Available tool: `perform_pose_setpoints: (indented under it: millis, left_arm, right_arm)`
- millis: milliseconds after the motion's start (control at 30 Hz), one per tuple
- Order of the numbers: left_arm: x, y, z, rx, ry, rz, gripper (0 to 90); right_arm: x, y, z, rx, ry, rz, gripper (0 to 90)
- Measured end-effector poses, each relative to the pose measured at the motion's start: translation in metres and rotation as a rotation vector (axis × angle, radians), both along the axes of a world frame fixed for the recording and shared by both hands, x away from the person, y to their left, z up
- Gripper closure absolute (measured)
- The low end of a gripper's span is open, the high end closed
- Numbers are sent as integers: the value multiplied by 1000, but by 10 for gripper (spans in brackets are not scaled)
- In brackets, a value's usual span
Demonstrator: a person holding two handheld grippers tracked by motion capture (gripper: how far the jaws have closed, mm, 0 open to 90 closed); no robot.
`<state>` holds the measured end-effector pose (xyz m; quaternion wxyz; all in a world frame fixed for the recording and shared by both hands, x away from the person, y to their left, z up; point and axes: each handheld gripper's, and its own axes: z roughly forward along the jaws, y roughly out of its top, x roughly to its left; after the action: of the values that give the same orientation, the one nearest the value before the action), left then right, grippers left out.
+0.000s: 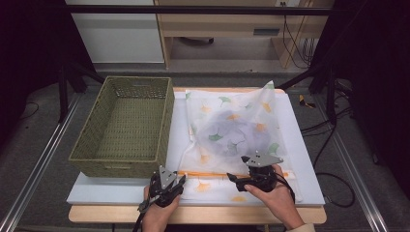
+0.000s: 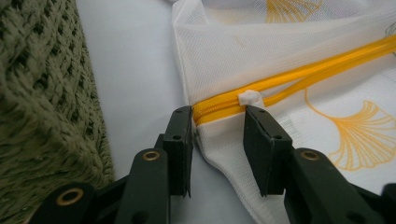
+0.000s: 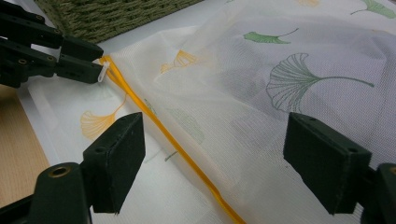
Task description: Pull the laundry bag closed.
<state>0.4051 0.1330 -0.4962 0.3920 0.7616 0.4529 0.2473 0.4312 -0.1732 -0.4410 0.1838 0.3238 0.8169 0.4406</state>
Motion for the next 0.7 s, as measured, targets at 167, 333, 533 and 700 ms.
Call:
perform_pose_setpoints:
  millis: [167,333,533,700]
  left_arm:
    - [0,-1,0,1,0,4,661]
    - [1,0,0,4,2,7,720]
    - [1,-2,0,8,-11,3,826]
    - [1,0,-1,-12,-5,-2,866]
  right_arm:
    - [0,1,0,-2,1,4,209]
    - [0,2,0,-2,2,5,209]
    - [-1,3,-1,-6,3,8,210]
    - [-1,4,-1,-5,5,10,211]
